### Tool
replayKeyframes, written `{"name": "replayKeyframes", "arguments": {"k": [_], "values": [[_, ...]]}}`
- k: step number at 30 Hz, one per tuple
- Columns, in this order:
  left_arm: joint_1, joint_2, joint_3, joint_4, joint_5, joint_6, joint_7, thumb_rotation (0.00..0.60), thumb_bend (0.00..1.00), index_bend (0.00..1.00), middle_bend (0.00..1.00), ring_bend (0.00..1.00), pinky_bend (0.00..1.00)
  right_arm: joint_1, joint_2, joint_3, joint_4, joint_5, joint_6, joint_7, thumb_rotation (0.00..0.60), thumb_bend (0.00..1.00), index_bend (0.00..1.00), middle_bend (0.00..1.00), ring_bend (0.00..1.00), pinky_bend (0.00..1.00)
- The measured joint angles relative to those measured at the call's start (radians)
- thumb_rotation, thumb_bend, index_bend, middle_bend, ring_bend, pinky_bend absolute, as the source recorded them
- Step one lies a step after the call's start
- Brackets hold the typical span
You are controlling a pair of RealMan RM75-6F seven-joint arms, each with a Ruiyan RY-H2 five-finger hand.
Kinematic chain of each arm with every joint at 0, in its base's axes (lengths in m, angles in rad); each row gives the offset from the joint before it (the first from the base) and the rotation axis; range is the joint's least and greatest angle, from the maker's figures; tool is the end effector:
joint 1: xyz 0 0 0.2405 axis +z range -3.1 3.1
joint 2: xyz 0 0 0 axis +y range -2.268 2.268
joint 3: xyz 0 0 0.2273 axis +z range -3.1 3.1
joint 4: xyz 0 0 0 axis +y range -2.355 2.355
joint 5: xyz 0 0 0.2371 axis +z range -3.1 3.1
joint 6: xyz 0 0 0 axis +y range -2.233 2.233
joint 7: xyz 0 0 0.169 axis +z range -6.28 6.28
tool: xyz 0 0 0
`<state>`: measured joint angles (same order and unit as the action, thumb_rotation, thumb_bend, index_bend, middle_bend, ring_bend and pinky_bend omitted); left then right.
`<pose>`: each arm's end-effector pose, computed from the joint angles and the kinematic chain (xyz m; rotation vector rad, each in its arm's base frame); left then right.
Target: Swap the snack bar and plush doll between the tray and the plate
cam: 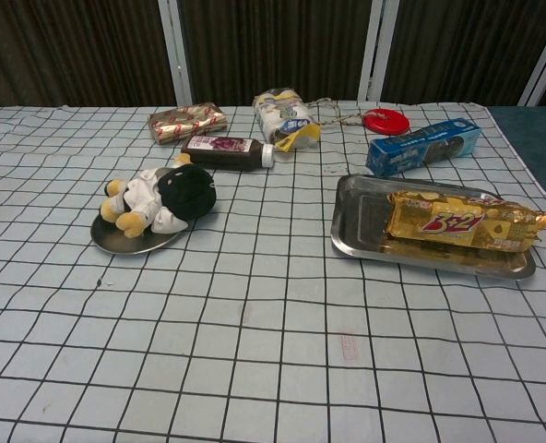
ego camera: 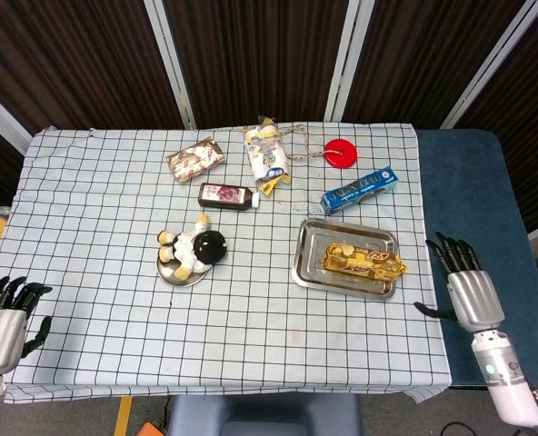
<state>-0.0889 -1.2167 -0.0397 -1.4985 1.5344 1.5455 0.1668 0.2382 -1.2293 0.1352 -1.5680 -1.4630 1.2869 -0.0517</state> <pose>-0.2992 0.2056 0.1086 -1.4337 -0.7105 -0.8175 -0.2627 -0.2677 0.0777 1.5083 -0.9252 0.9499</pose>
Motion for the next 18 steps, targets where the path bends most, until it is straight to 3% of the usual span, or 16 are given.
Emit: {"name": "replayKeyframes", "arguments": {"k": [7,18], "values": [[0.005,0.007,-0.010,0.000,-0.019,0.002,-0.012,0.600,0.42,0.29,0.27,0.15,0.12,0.135,-0.022,0.057,-0.019,0.157,-0.189,-0.097,0.600,0.12,0.14,0.07,0.14,0.08],[0.010,0.016,-0.016,-0.005,-0.016,0.015,-0.032,0.600,0.42,0.29,0.27,0.15,0.12,0.252,-0.144,0.087,0.113,0.322,-0.315,-0.198,0.600,0.12,0.29,0.17,0.22,0.09]]}}
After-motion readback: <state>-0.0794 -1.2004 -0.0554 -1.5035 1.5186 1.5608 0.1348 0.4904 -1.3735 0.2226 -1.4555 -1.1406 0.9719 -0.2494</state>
